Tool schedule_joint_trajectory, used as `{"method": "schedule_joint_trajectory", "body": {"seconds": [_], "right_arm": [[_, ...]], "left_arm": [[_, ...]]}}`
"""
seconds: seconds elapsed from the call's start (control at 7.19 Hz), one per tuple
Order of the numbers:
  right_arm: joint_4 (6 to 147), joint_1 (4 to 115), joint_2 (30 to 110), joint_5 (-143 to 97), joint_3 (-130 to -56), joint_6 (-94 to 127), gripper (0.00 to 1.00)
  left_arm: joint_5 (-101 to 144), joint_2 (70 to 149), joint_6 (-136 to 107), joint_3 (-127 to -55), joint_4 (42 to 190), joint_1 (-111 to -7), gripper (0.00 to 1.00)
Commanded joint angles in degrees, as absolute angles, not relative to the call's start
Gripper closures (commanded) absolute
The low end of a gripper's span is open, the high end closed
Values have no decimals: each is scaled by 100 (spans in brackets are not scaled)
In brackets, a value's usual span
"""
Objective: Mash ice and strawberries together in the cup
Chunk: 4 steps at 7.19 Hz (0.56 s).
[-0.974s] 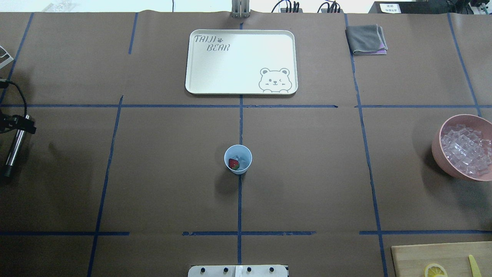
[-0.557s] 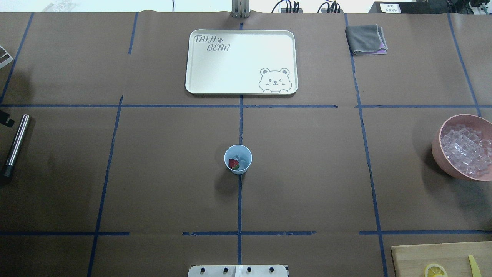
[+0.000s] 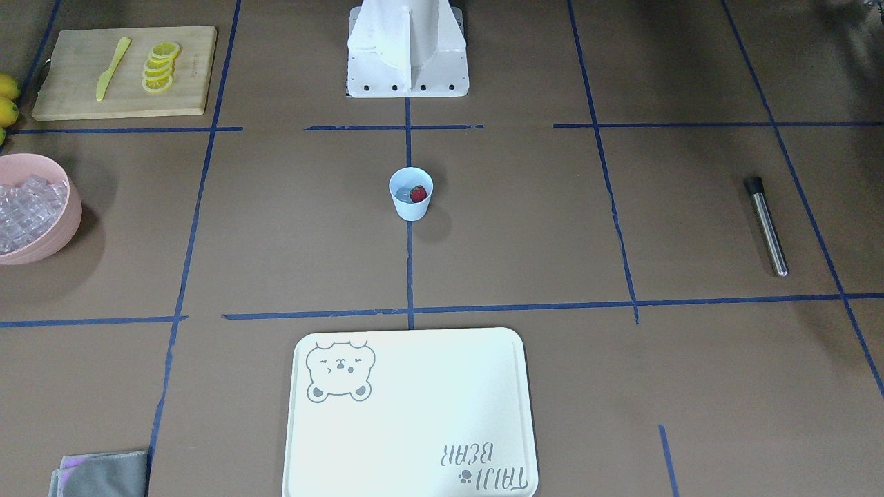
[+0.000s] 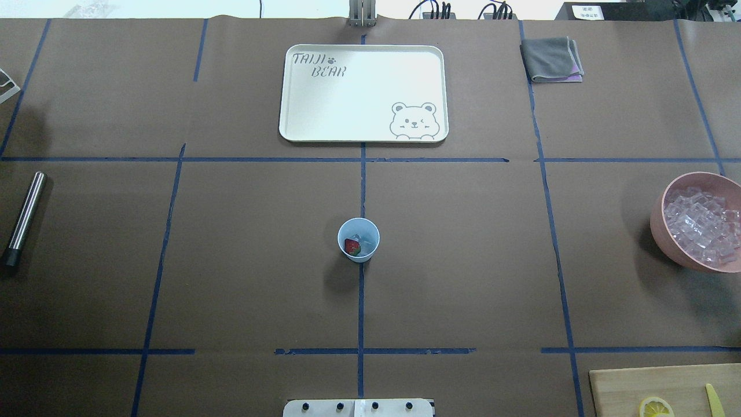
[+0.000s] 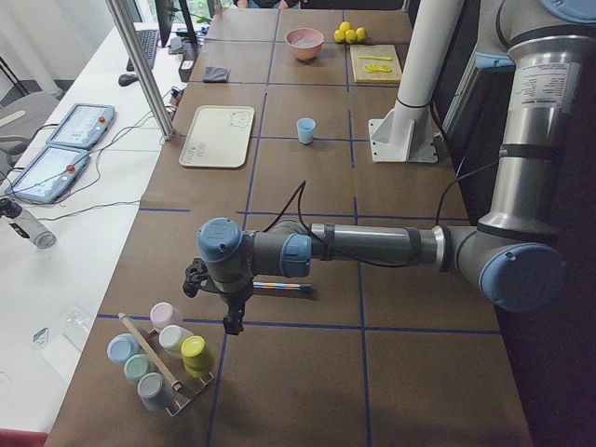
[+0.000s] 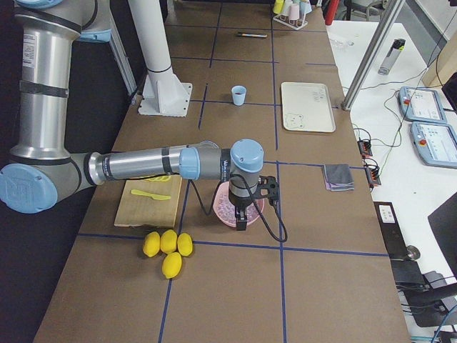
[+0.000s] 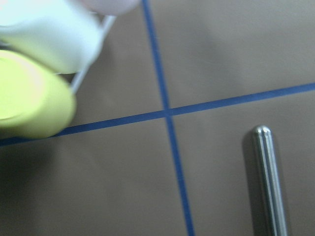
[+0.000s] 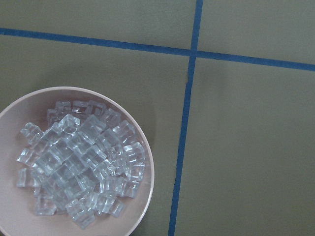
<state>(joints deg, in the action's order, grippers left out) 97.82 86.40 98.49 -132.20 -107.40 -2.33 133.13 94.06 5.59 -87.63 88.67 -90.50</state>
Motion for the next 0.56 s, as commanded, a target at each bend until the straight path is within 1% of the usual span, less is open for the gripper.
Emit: {"method": "schedule_joint_trajectory", "body": {"seconds": [0.0, 0.28, 0.42], "right_arm": [[9782, 8640, 9853, -13219, -10740, -229, 1], [9782, 8631, 9844, -13227, -10723, -211, 1], [9782, 8640, 9844, -13245, -10731, -202, 1]], "left_arm": [[13324, 9360, 589, -8815, 8762, -9193, 0], [13411, 9160, 589, -9034, 8807, -9193, 0], [13369, 9106, 571, -9331, 8807, -9193, 0]]}}
